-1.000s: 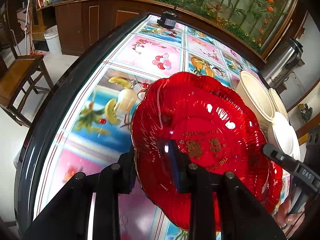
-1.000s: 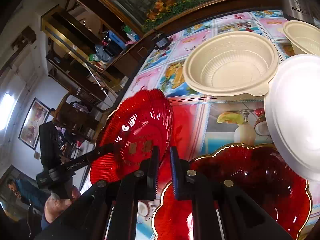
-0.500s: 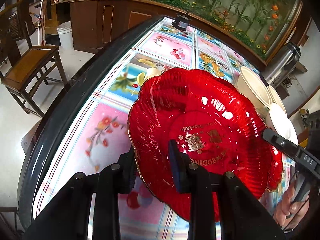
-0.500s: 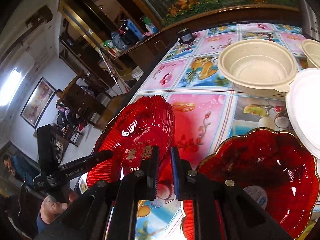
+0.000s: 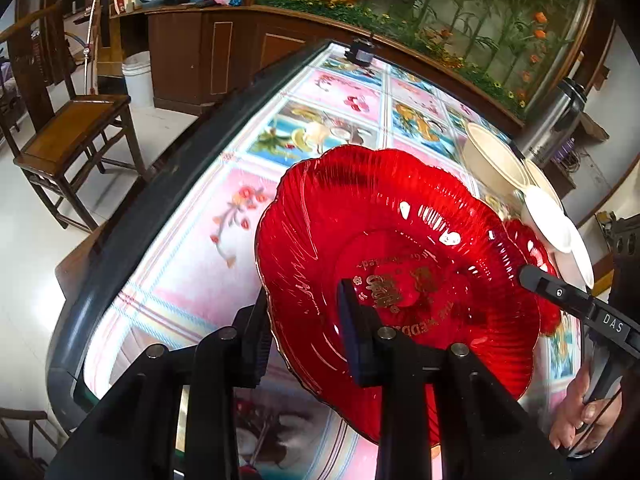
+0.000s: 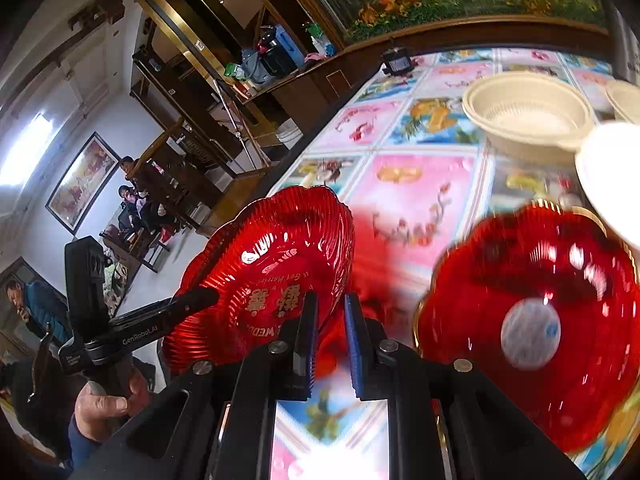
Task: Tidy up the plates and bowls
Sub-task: 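Lift the large red plate with the left gripper and lower it beside the table edge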
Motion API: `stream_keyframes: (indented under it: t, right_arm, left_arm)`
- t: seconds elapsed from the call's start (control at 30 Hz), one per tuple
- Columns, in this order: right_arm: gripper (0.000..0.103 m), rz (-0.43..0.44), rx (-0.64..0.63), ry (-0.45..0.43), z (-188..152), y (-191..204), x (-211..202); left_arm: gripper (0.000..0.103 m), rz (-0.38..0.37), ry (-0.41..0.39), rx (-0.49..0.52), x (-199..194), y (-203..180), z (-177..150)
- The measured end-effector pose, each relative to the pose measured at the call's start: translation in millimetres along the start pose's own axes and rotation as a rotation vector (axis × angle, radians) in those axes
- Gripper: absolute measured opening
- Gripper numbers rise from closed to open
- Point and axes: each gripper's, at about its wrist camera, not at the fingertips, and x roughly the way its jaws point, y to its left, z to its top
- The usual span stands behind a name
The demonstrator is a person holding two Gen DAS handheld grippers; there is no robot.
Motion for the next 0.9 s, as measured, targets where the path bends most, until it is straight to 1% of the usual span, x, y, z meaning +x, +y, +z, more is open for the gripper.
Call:
stream_keyframes:
  t: [0.1, 0.2, 0.33, 0.47, 0.5, 0.6, 0.63, 0.7, 0.73, 0.77, 0.83, 0.9]
  right_arm:
    - [0.015, -0.010, 0.004, 0.003, -11, 0, -4]
    - [0.016, -0.042, -0.014, 0.010, -17, 1, -1]
    - [0.024, -0.023, 0.001, 0.022, -20, -1, -4]
    - [0.025, -0.009, 0.004, 0.000, -24, 1, -18]
    - [0.025, -0.009, 0.003, -0.009, -25, 2, -22]
    - [0.026, -0.026, -0.001, -0.038, -26, 4, -36]
    - [0.027, -0.028, 0.000, -0.051, -27, 4, -42]
    - [0.032, -0.041, 0.003, -0.080, -30, 3, -55]
    - [0.037, -0.049, 0.007, -0.091, -32, 1, -60]
    - [0.043, -0.055, 0.011, -0.100, -35, 0, -65]
    - [0.051, -0.067, 0.024, -0.116, -40, -4, -73]
    - [0.052, -0.079, 0.041, -0.132, -45, -9, -79]
  left_arm:
    - [0.027, -0.018, 0.006, -0.007, 6, 1, -5]
    - [0.027, -0.040, -0.004, -0.030, 8, 5, -8]
    - [0.027, -0.073, -0.005, -0.040, 5, 7, -10]
    - [0.031, -0.077, -0.040, -0.030, -8, 8, -11]
    - [0.035, -0.075, -0.049, -0.024, -11, 8, -10]
    - [0.038, -0.075, -0.080, -0.011, -21, 5, -10]
    - [0.041, -0.075, -0.089, 0.000, -25, 2, -10]
    - [0.047, -0.081, -0.107, 0.029, -32, -6, -11]
    - [0.051, -0.090, -0.118, 0.048, -35, -11, -12]
    - [0.052, -0.096, -0.129, 0.067, -39, -16, -13]
    - [0.052, -0.102, -0.142, 0.088, -45, -22, -13]
    - [0.052, -0.101, -0.149, 0.100, -47, -24, -12]
